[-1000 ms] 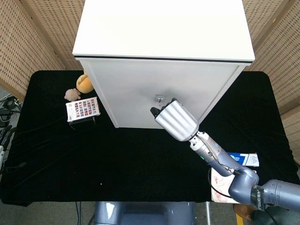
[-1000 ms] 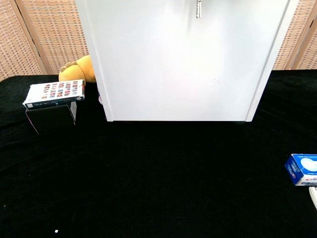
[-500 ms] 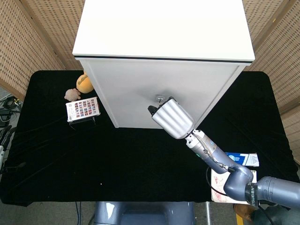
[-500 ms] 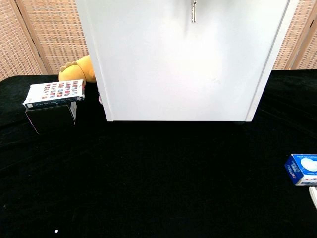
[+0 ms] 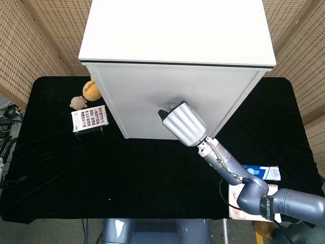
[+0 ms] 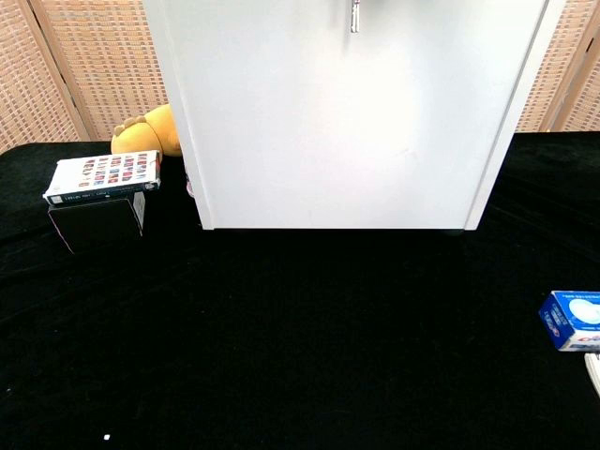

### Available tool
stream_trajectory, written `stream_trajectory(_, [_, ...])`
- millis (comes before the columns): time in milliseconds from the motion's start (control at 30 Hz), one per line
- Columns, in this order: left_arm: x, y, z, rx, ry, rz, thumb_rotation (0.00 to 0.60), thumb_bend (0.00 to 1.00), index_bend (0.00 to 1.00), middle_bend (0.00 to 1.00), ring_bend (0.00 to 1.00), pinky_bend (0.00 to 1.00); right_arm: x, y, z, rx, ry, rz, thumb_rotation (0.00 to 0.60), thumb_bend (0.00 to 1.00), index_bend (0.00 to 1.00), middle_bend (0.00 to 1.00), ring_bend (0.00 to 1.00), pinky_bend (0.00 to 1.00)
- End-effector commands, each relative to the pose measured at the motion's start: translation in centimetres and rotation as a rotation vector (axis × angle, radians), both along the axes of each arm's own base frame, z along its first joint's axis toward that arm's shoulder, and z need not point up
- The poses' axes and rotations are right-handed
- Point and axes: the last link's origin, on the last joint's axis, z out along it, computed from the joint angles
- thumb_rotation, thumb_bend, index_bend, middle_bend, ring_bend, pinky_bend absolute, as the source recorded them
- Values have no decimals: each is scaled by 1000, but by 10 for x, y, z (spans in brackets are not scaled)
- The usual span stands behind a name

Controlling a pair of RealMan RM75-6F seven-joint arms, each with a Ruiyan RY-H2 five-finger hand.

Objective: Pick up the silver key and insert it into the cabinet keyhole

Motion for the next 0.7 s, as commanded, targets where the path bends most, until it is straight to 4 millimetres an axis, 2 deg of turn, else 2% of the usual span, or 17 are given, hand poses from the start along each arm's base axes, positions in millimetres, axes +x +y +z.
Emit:
stream_trajectory(33, [0, 0, 0, 1, -1, 0, 600, 0, 0, 0, 0, 0, 1, 0, 0, -2, 1, 5, 600, 609, 741, 1000, 1000, 1000])
stream_trajectory(700, [0, 0, 2, 4, -3, -2, 600, 0, 0, 0, 0, 0, 1, -5, -6, -11, 11, -13, 600, 601, 739, 1000, 1000, 1000])
